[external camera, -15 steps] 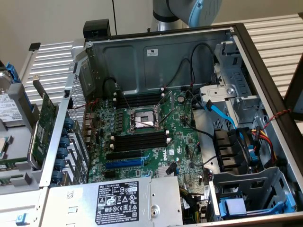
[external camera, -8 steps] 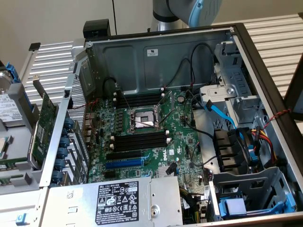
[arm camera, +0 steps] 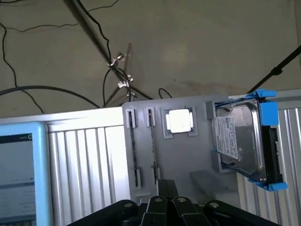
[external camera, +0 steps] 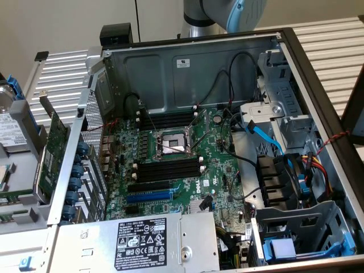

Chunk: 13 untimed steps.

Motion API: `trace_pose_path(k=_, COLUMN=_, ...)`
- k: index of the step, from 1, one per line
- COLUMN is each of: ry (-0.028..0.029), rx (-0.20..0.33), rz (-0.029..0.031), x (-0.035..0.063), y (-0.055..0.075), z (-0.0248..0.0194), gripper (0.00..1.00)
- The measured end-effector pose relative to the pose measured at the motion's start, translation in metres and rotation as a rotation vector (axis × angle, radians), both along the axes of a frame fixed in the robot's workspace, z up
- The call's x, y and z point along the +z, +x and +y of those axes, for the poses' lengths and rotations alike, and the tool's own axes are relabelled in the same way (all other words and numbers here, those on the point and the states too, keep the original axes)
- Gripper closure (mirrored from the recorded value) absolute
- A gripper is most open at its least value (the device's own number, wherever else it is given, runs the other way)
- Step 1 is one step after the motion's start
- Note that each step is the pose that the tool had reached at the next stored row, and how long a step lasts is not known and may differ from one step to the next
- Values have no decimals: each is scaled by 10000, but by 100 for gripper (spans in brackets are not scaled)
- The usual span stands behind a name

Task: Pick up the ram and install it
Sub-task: 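Pick up the ram and move it above insertion slot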

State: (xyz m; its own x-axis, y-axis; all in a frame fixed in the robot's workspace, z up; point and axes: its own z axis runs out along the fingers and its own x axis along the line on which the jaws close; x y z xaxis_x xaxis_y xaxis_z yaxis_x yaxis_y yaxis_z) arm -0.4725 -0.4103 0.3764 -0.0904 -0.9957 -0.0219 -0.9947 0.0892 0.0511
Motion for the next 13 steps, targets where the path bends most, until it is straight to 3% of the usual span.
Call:
trace_pose_path(k=4, ry=-1, rx=718, rz=1, x=-1, y=0, z=0, gripper=89)
trace_pose_path(k=7, ry=-6, rx=819, rz=-3, x=-6, y=-3, z=0, gripper=89)
trace_pose_path(k=13, ry=-14, rx=818, rz=-143, x=-80, y=-65, z=2, gripper=89)
